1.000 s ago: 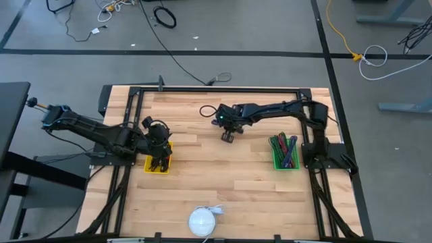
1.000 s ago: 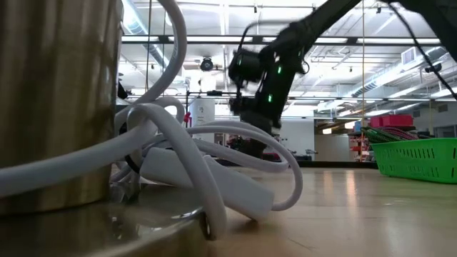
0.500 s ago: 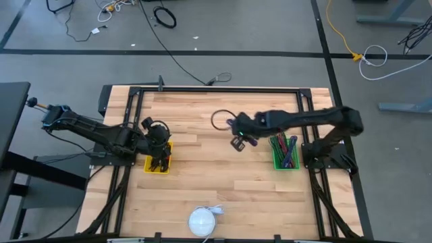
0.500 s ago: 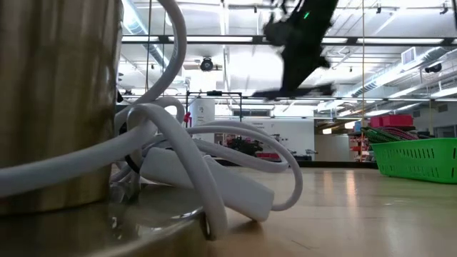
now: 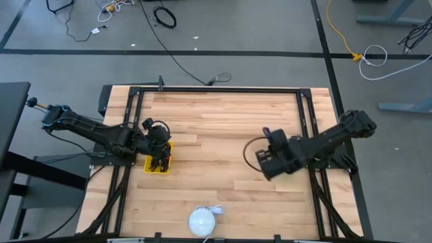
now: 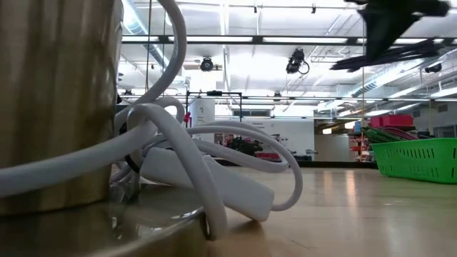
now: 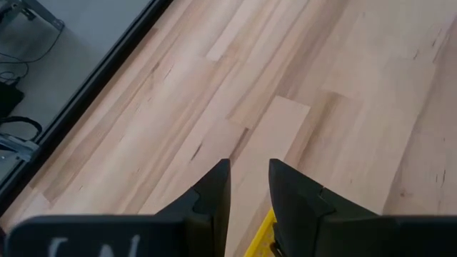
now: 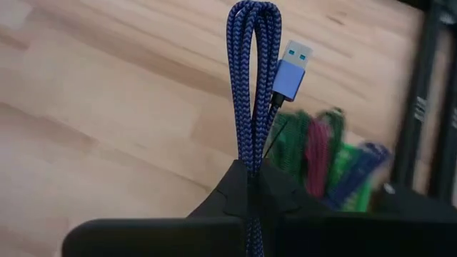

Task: Pick & Place USB Port
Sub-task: Put the black and blue charger cable into the green basket

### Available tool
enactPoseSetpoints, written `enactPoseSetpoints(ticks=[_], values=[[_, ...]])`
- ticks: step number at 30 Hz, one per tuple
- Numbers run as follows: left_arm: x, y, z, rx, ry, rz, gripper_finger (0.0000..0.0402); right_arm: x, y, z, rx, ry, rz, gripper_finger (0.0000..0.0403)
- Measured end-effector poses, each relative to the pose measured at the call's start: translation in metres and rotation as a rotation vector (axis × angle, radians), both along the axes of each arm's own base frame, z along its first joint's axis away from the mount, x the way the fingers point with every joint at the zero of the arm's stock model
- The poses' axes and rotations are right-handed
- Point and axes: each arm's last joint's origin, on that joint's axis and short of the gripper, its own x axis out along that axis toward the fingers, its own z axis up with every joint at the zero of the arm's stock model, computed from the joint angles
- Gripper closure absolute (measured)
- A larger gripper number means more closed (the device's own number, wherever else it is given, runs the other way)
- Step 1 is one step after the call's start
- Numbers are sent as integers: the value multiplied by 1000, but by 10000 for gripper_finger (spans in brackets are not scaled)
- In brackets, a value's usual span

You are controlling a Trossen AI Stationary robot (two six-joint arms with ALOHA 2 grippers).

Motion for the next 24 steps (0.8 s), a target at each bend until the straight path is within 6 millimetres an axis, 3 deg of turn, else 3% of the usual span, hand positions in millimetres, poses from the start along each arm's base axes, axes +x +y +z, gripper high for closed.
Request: enactPoseSetpoints(ticks=[4,7,14,18,24], values=[[0,0,0,-1,0,0,299,-13,13,-2,-37,-41,-64,399],[0,0,0,-1,-1,0,299,-20,15,-15,-79,-37,-84,399],[0,0,0,-1,-2,0,299,-54,-2,-59,-68,107,-239,399],[0,0,0,-1,-2,0,299,-70,-11,-70,-86,79,-297,399],[0,0,0,10,-6,7,299,-79,-21,-92,-110,-15,-302,399]])
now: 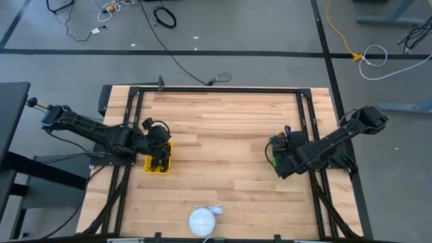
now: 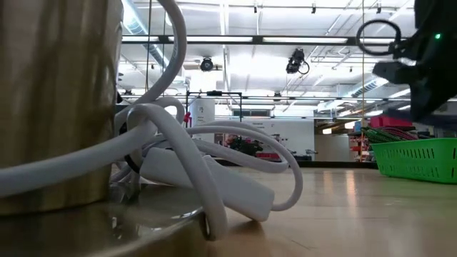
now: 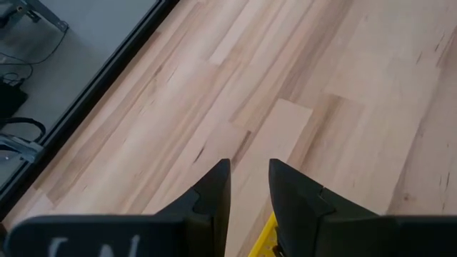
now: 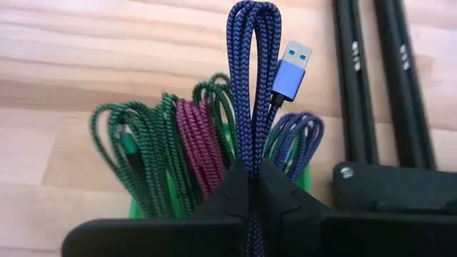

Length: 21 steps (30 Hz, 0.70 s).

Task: Pick & Place USB Port
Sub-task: Put the black and blue charger cable into the green basket

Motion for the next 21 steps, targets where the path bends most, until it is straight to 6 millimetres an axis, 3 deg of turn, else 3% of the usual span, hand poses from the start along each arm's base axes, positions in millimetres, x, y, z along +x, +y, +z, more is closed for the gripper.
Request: enactPoseSetpoints(ticks=[7,12,21], values=[[0,0,0,1,-5,1,299,0,-8,-25,77,-8,28,399],[0,0,0,1,-6,1,299,4,-10,-26,90,0,32,393],[0,0,0,1,-6,1,299,5,-10,-29,89,-6,65,334]])
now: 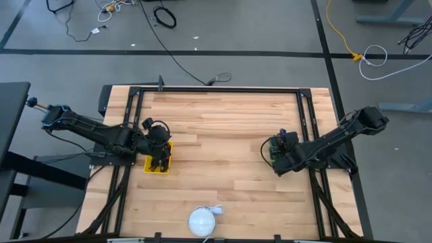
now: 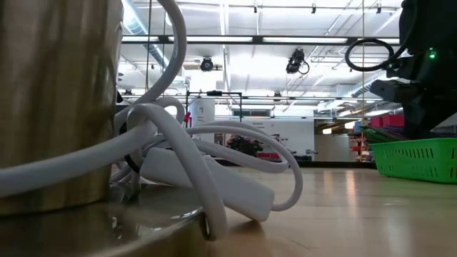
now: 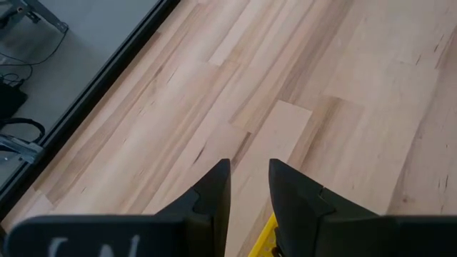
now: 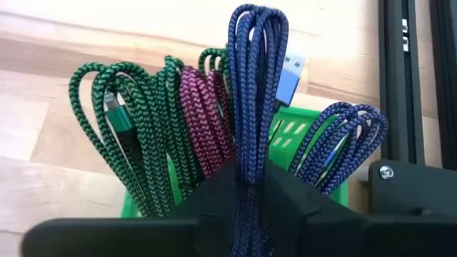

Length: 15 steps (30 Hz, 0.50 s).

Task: Pick & Place USB Port
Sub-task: Put the black and blue charger cable into the green basket, then return to Home Position

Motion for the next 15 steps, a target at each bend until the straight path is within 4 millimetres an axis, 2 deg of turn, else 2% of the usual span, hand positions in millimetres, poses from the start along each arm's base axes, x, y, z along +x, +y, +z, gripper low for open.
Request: enactPoseSetpoints(ticks=[5,15], values=[[0,0,0,0,-1,0,299,4,2,7,26,7,27,294],[0,0,0,-1,-2,0,299,27,9,44,-43,-59,222,222]])
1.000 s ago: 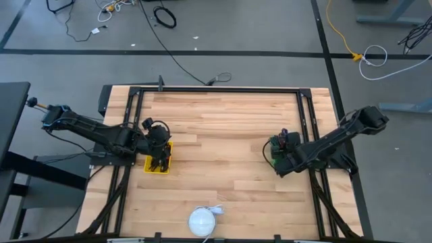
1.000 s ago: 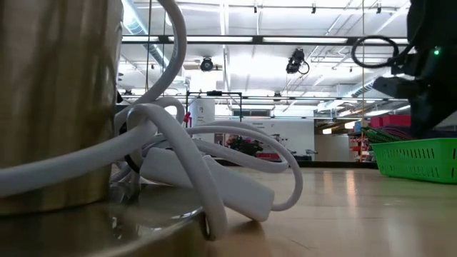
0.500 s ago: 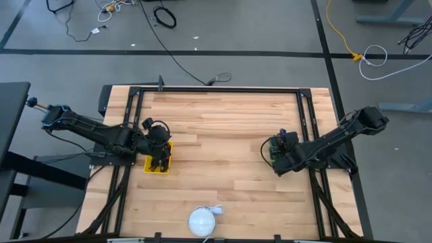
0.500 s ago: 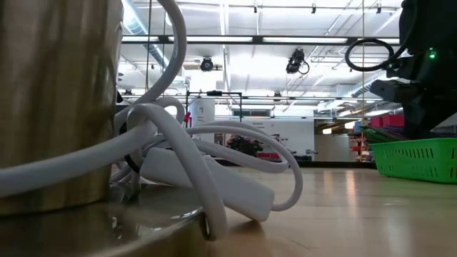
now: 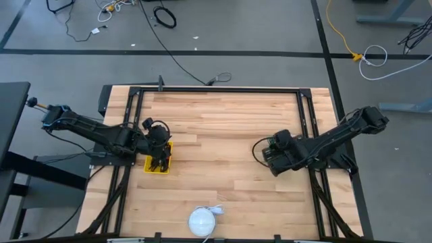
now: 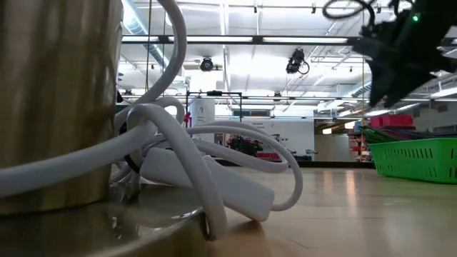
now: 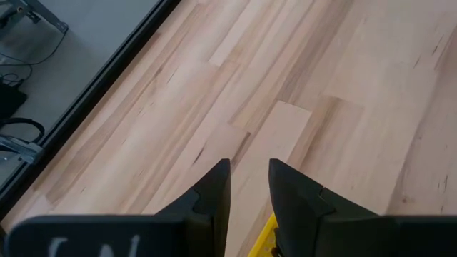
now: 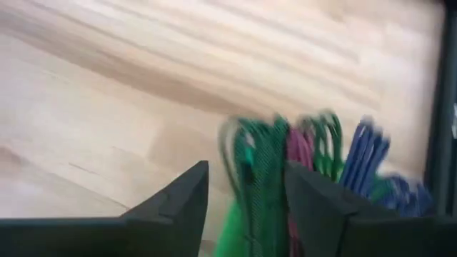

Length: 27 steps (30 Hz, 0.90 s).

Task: Pick & Place USB Port
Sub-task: Return to Home Position

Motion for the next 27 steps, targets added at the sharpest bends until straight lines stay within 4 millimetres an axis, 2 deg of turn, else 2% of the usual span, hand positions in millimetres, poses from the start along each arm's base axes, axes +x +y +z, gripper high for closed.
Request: enactPoseSetpoints(ticks=[7,13,18,21,24,27], values=[[5,0,5,21,-76,16,299,22,6,38,-114,-122,156,199],[14,-2,14,30,-235,60,299,49,14,73,-351,-239,373,199],[22,-3,24,101,-286,3,299,75,16,94,-493,-326,541,199],[32,-6,41,160,-389,-89,299,91,9,107,-567,-402,674,199],[40,-6,69,226,-479,-225,299,104,-6,125,-622,-545,796,199],[44,3,96,273,-523,-224,299,110,-26,136,-702,-615,829,199]])
